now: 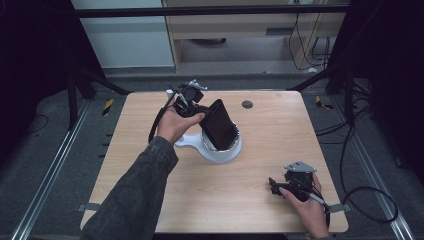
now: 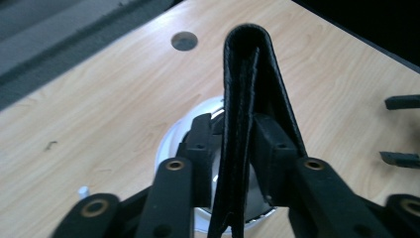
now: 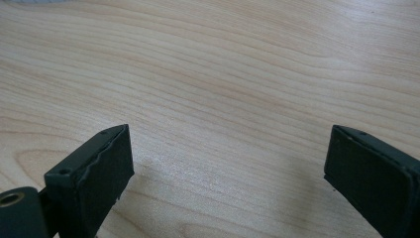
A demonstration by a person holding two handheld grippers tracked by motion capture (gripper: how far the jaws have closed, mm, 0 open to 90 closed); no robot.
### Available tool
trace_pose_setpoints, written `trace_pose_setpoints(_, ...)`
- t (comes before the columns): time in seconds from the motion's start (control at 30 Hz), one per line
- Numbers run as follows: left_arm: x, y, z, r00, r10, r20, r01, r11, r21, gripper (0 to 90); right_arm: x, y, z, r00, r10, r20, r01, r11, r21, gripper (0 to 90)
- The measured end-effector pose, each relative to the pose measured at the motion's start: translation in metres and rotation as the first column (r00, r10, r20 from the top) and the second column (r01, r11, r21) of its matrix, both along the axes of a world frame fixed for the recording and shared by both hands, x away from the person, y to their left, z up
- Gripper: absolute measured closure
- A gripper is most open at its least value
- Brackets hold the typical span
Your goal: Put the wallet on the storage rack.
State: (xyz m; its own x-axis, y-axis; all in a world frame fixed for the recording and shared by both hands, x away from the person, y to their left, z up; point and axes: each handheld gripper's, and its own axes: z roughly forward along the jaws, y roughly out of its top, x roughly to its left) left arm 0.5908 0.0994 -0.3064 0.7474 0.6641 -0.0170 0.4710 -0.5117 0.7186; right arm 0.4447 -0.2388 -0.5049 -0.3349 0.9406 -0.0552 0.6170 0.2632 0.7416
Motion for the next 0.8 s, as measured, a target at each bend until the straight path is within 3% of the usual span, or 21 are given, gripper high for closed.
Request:
trace_pose_setpoints(0.23,-0.008,0.005,0.008,0.9956,0.012,0.093,-0.014,0.9997,0.021,60.3,0.0,0.0,0.0,1.0,0.0,-0.003,0.0,1.0,0.0,5.1)
trace_pose_setpoints(0.3,-0.01,0.006,0.01,0.9935,0.016,0.113,-0.018,0.9997,0.017,55.2,0.0,0.0,0.0,1.0,0.0,-0.003,0.0,1.0,-0.001,5.1)
trace_pose_setpoints(0.33,-0.013,0.008,0.013,0.9906,0.017,0.136,-0.019,0.9998,0.011,55.6,0.0,0.0,0.0,1.0,0.0,-0.004,0.0,1.0,-0.001,5.1)
trace_pose_setpoints(0.43,-0.015,0.01,0.015,0.988,0.016,0.154,-0.016,0.9999,-0.003,54.0,0.0,0.0,0.0,1.0,-0.001,-0.005,0.001,1.0,-0.001,5.1)
trace_pose_setpoints(0.57,-0.024,0.013,0.023,0.9779,0.021,0.208,-0.012,0.9989,-0.045,46.5,0.0,0.0,0.0,0.9999,-0.004,-0.009,0.004,1.0,0.002,5.1)
trace_pose_setpoints(0.67,-0.033,0.012,0.026,0.9665,0.003,0.257,0.006,0.9994,-0.035,35.7,-0.001,0.0,0.0,1.0,-0.003,-0.009,0.003,1.0,0.002,5.1)
trace_pose_setpoints(0.77,-0.04,0.013,0.027,0.9619,0.001,0.273,0.015,0.9982,-0.057,24.8,-0.001,-0.001,-0.001,0.9998,-0.011,-0.016,0.011,1.0,0.009,5.0)
trace_pose_setpoints(0.8,-0.049,0.014,0.026,0.958,-0.012,0.286,0.029,0.9979,-0.058,21.3,-0.001,-0.001,-0.001,0.9998,-0.012,-0.017,0.012,1.0,0.011,5.1)
